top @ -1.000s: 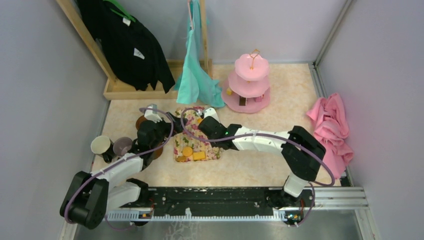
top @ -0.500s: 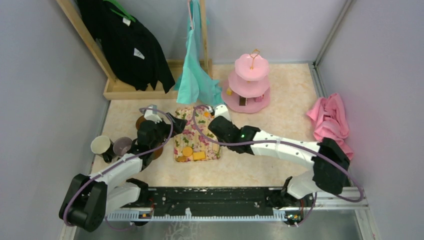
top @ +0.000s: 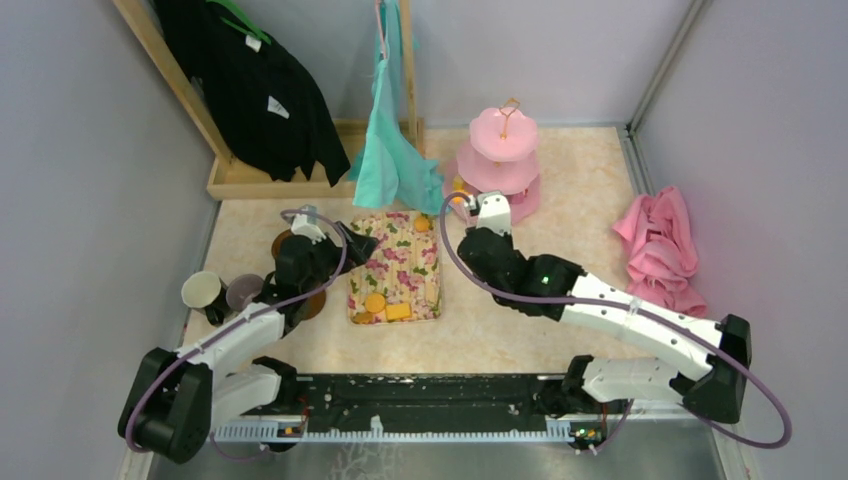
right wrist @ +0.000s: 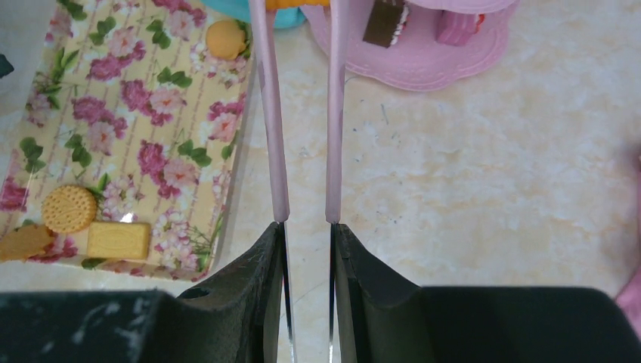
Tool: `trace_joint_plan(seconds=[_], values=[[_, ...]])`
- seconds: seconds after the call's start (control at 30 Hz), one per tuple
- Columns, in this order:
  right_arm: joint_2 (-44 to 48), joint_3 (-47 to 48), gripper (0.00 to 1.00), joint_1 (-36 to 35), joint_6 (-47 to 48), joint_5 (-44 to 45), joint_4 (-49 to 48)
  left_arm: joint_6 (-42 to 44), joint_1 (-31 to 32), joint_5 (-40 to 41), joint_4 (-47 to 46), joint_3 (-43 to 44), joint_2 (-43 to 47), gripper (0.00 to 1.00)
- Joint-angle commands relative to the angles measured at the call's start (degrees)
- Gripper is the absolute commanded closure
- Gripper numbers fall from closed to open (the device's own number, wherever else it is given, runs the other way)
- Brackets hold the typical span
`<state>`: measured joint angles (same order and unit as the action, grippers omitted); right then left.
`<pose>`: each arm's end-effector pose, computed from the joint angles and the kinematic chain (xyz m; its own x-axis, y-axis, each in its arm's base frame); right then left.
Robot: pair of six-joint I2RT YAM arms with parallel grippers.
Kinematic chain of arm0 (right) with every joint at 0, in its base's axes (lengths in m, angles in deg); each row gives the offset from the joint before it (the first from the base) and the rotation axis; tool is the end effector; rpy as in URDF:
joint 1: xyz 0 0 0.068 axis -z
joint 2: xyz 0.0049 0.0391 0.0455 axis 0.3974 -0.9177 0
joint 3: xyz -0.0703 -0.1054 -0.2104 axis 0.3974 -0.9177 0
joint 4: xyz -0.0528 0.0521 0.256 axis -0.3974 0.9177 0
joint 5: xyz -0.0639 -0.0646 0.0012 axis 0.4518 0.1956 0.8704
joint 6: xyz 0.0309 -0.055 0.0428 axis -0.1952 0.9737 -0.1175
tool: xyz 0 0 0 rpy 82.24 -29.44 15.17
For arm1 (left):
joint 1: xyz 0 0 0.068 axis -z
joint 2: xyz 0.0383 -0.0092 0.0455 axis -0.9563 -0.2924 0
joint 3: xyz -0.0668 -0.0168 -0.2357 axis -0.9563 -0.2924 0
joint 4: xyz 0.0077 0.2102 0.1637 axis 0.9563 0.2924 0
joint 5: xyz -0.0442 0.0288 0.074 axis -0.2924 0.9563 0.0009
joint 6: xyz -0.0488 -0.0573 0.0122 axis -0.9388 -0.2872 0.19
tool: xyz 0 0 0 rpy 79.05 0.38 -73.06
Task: Serve the afternoon tea
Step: Place the desert on the desert table.
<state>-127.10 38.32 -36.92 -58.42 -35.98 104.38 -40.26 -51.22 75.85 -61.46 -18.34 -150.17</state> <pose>0.1661 0.2074 0.2749 -0.4929 -0.1680 -0.8537 -0.2309 0.9713 -0.0578 0.2452 -0.1018 0.1582 -0.4806 -0.5076 -0.7151 0.1412 0.7600 -0.6344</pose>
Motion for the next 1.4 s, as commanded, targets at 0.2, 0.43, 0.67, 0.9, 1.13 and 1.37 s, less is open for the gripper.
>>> trace_joint_plan(seconds=[0.2, 0.43, 0.67, 0.9, 1.13, 1.37], values=[[2.5, 11.5, 1.0, 2.8, 3.2, 10.6, 2.6, 0.2, 0.9, -2.9, 2.7, 3.5, 0.8, 0.05], [1.2, 15.2, 1.0, 12.0, 8.6, 6.6, -1.1, 1.1, 1.2, -4.0, 2.7, 4.0, -0.4, 0.05], [-3.0, 18.1, 1.0, 19.3, 11.1, 1.9, -2.8, 1.5, 1.8, -4.3, 2.2, 4.7, -1.3, 0.05], [-6.5, 19.6, 1.0, 23.4, 11.2, -0.8, -2.5, 1.5, 2.2, -4.2, 1.2, 4.0, -1.3, 0.05], [-8.8, 19.6, 1.0, 25.7, 11.2, -2.3, -2.9, 1.3, 2.3, -4.5, 0.2, 4.0, -1.9, 0.05], [-10.1, 19.5, 1.0, 28.7, 11.5, -4.5, -3.5, 1.0, 2.4, -4.7, -1.0, 3.8, -2.9, 0.05]])
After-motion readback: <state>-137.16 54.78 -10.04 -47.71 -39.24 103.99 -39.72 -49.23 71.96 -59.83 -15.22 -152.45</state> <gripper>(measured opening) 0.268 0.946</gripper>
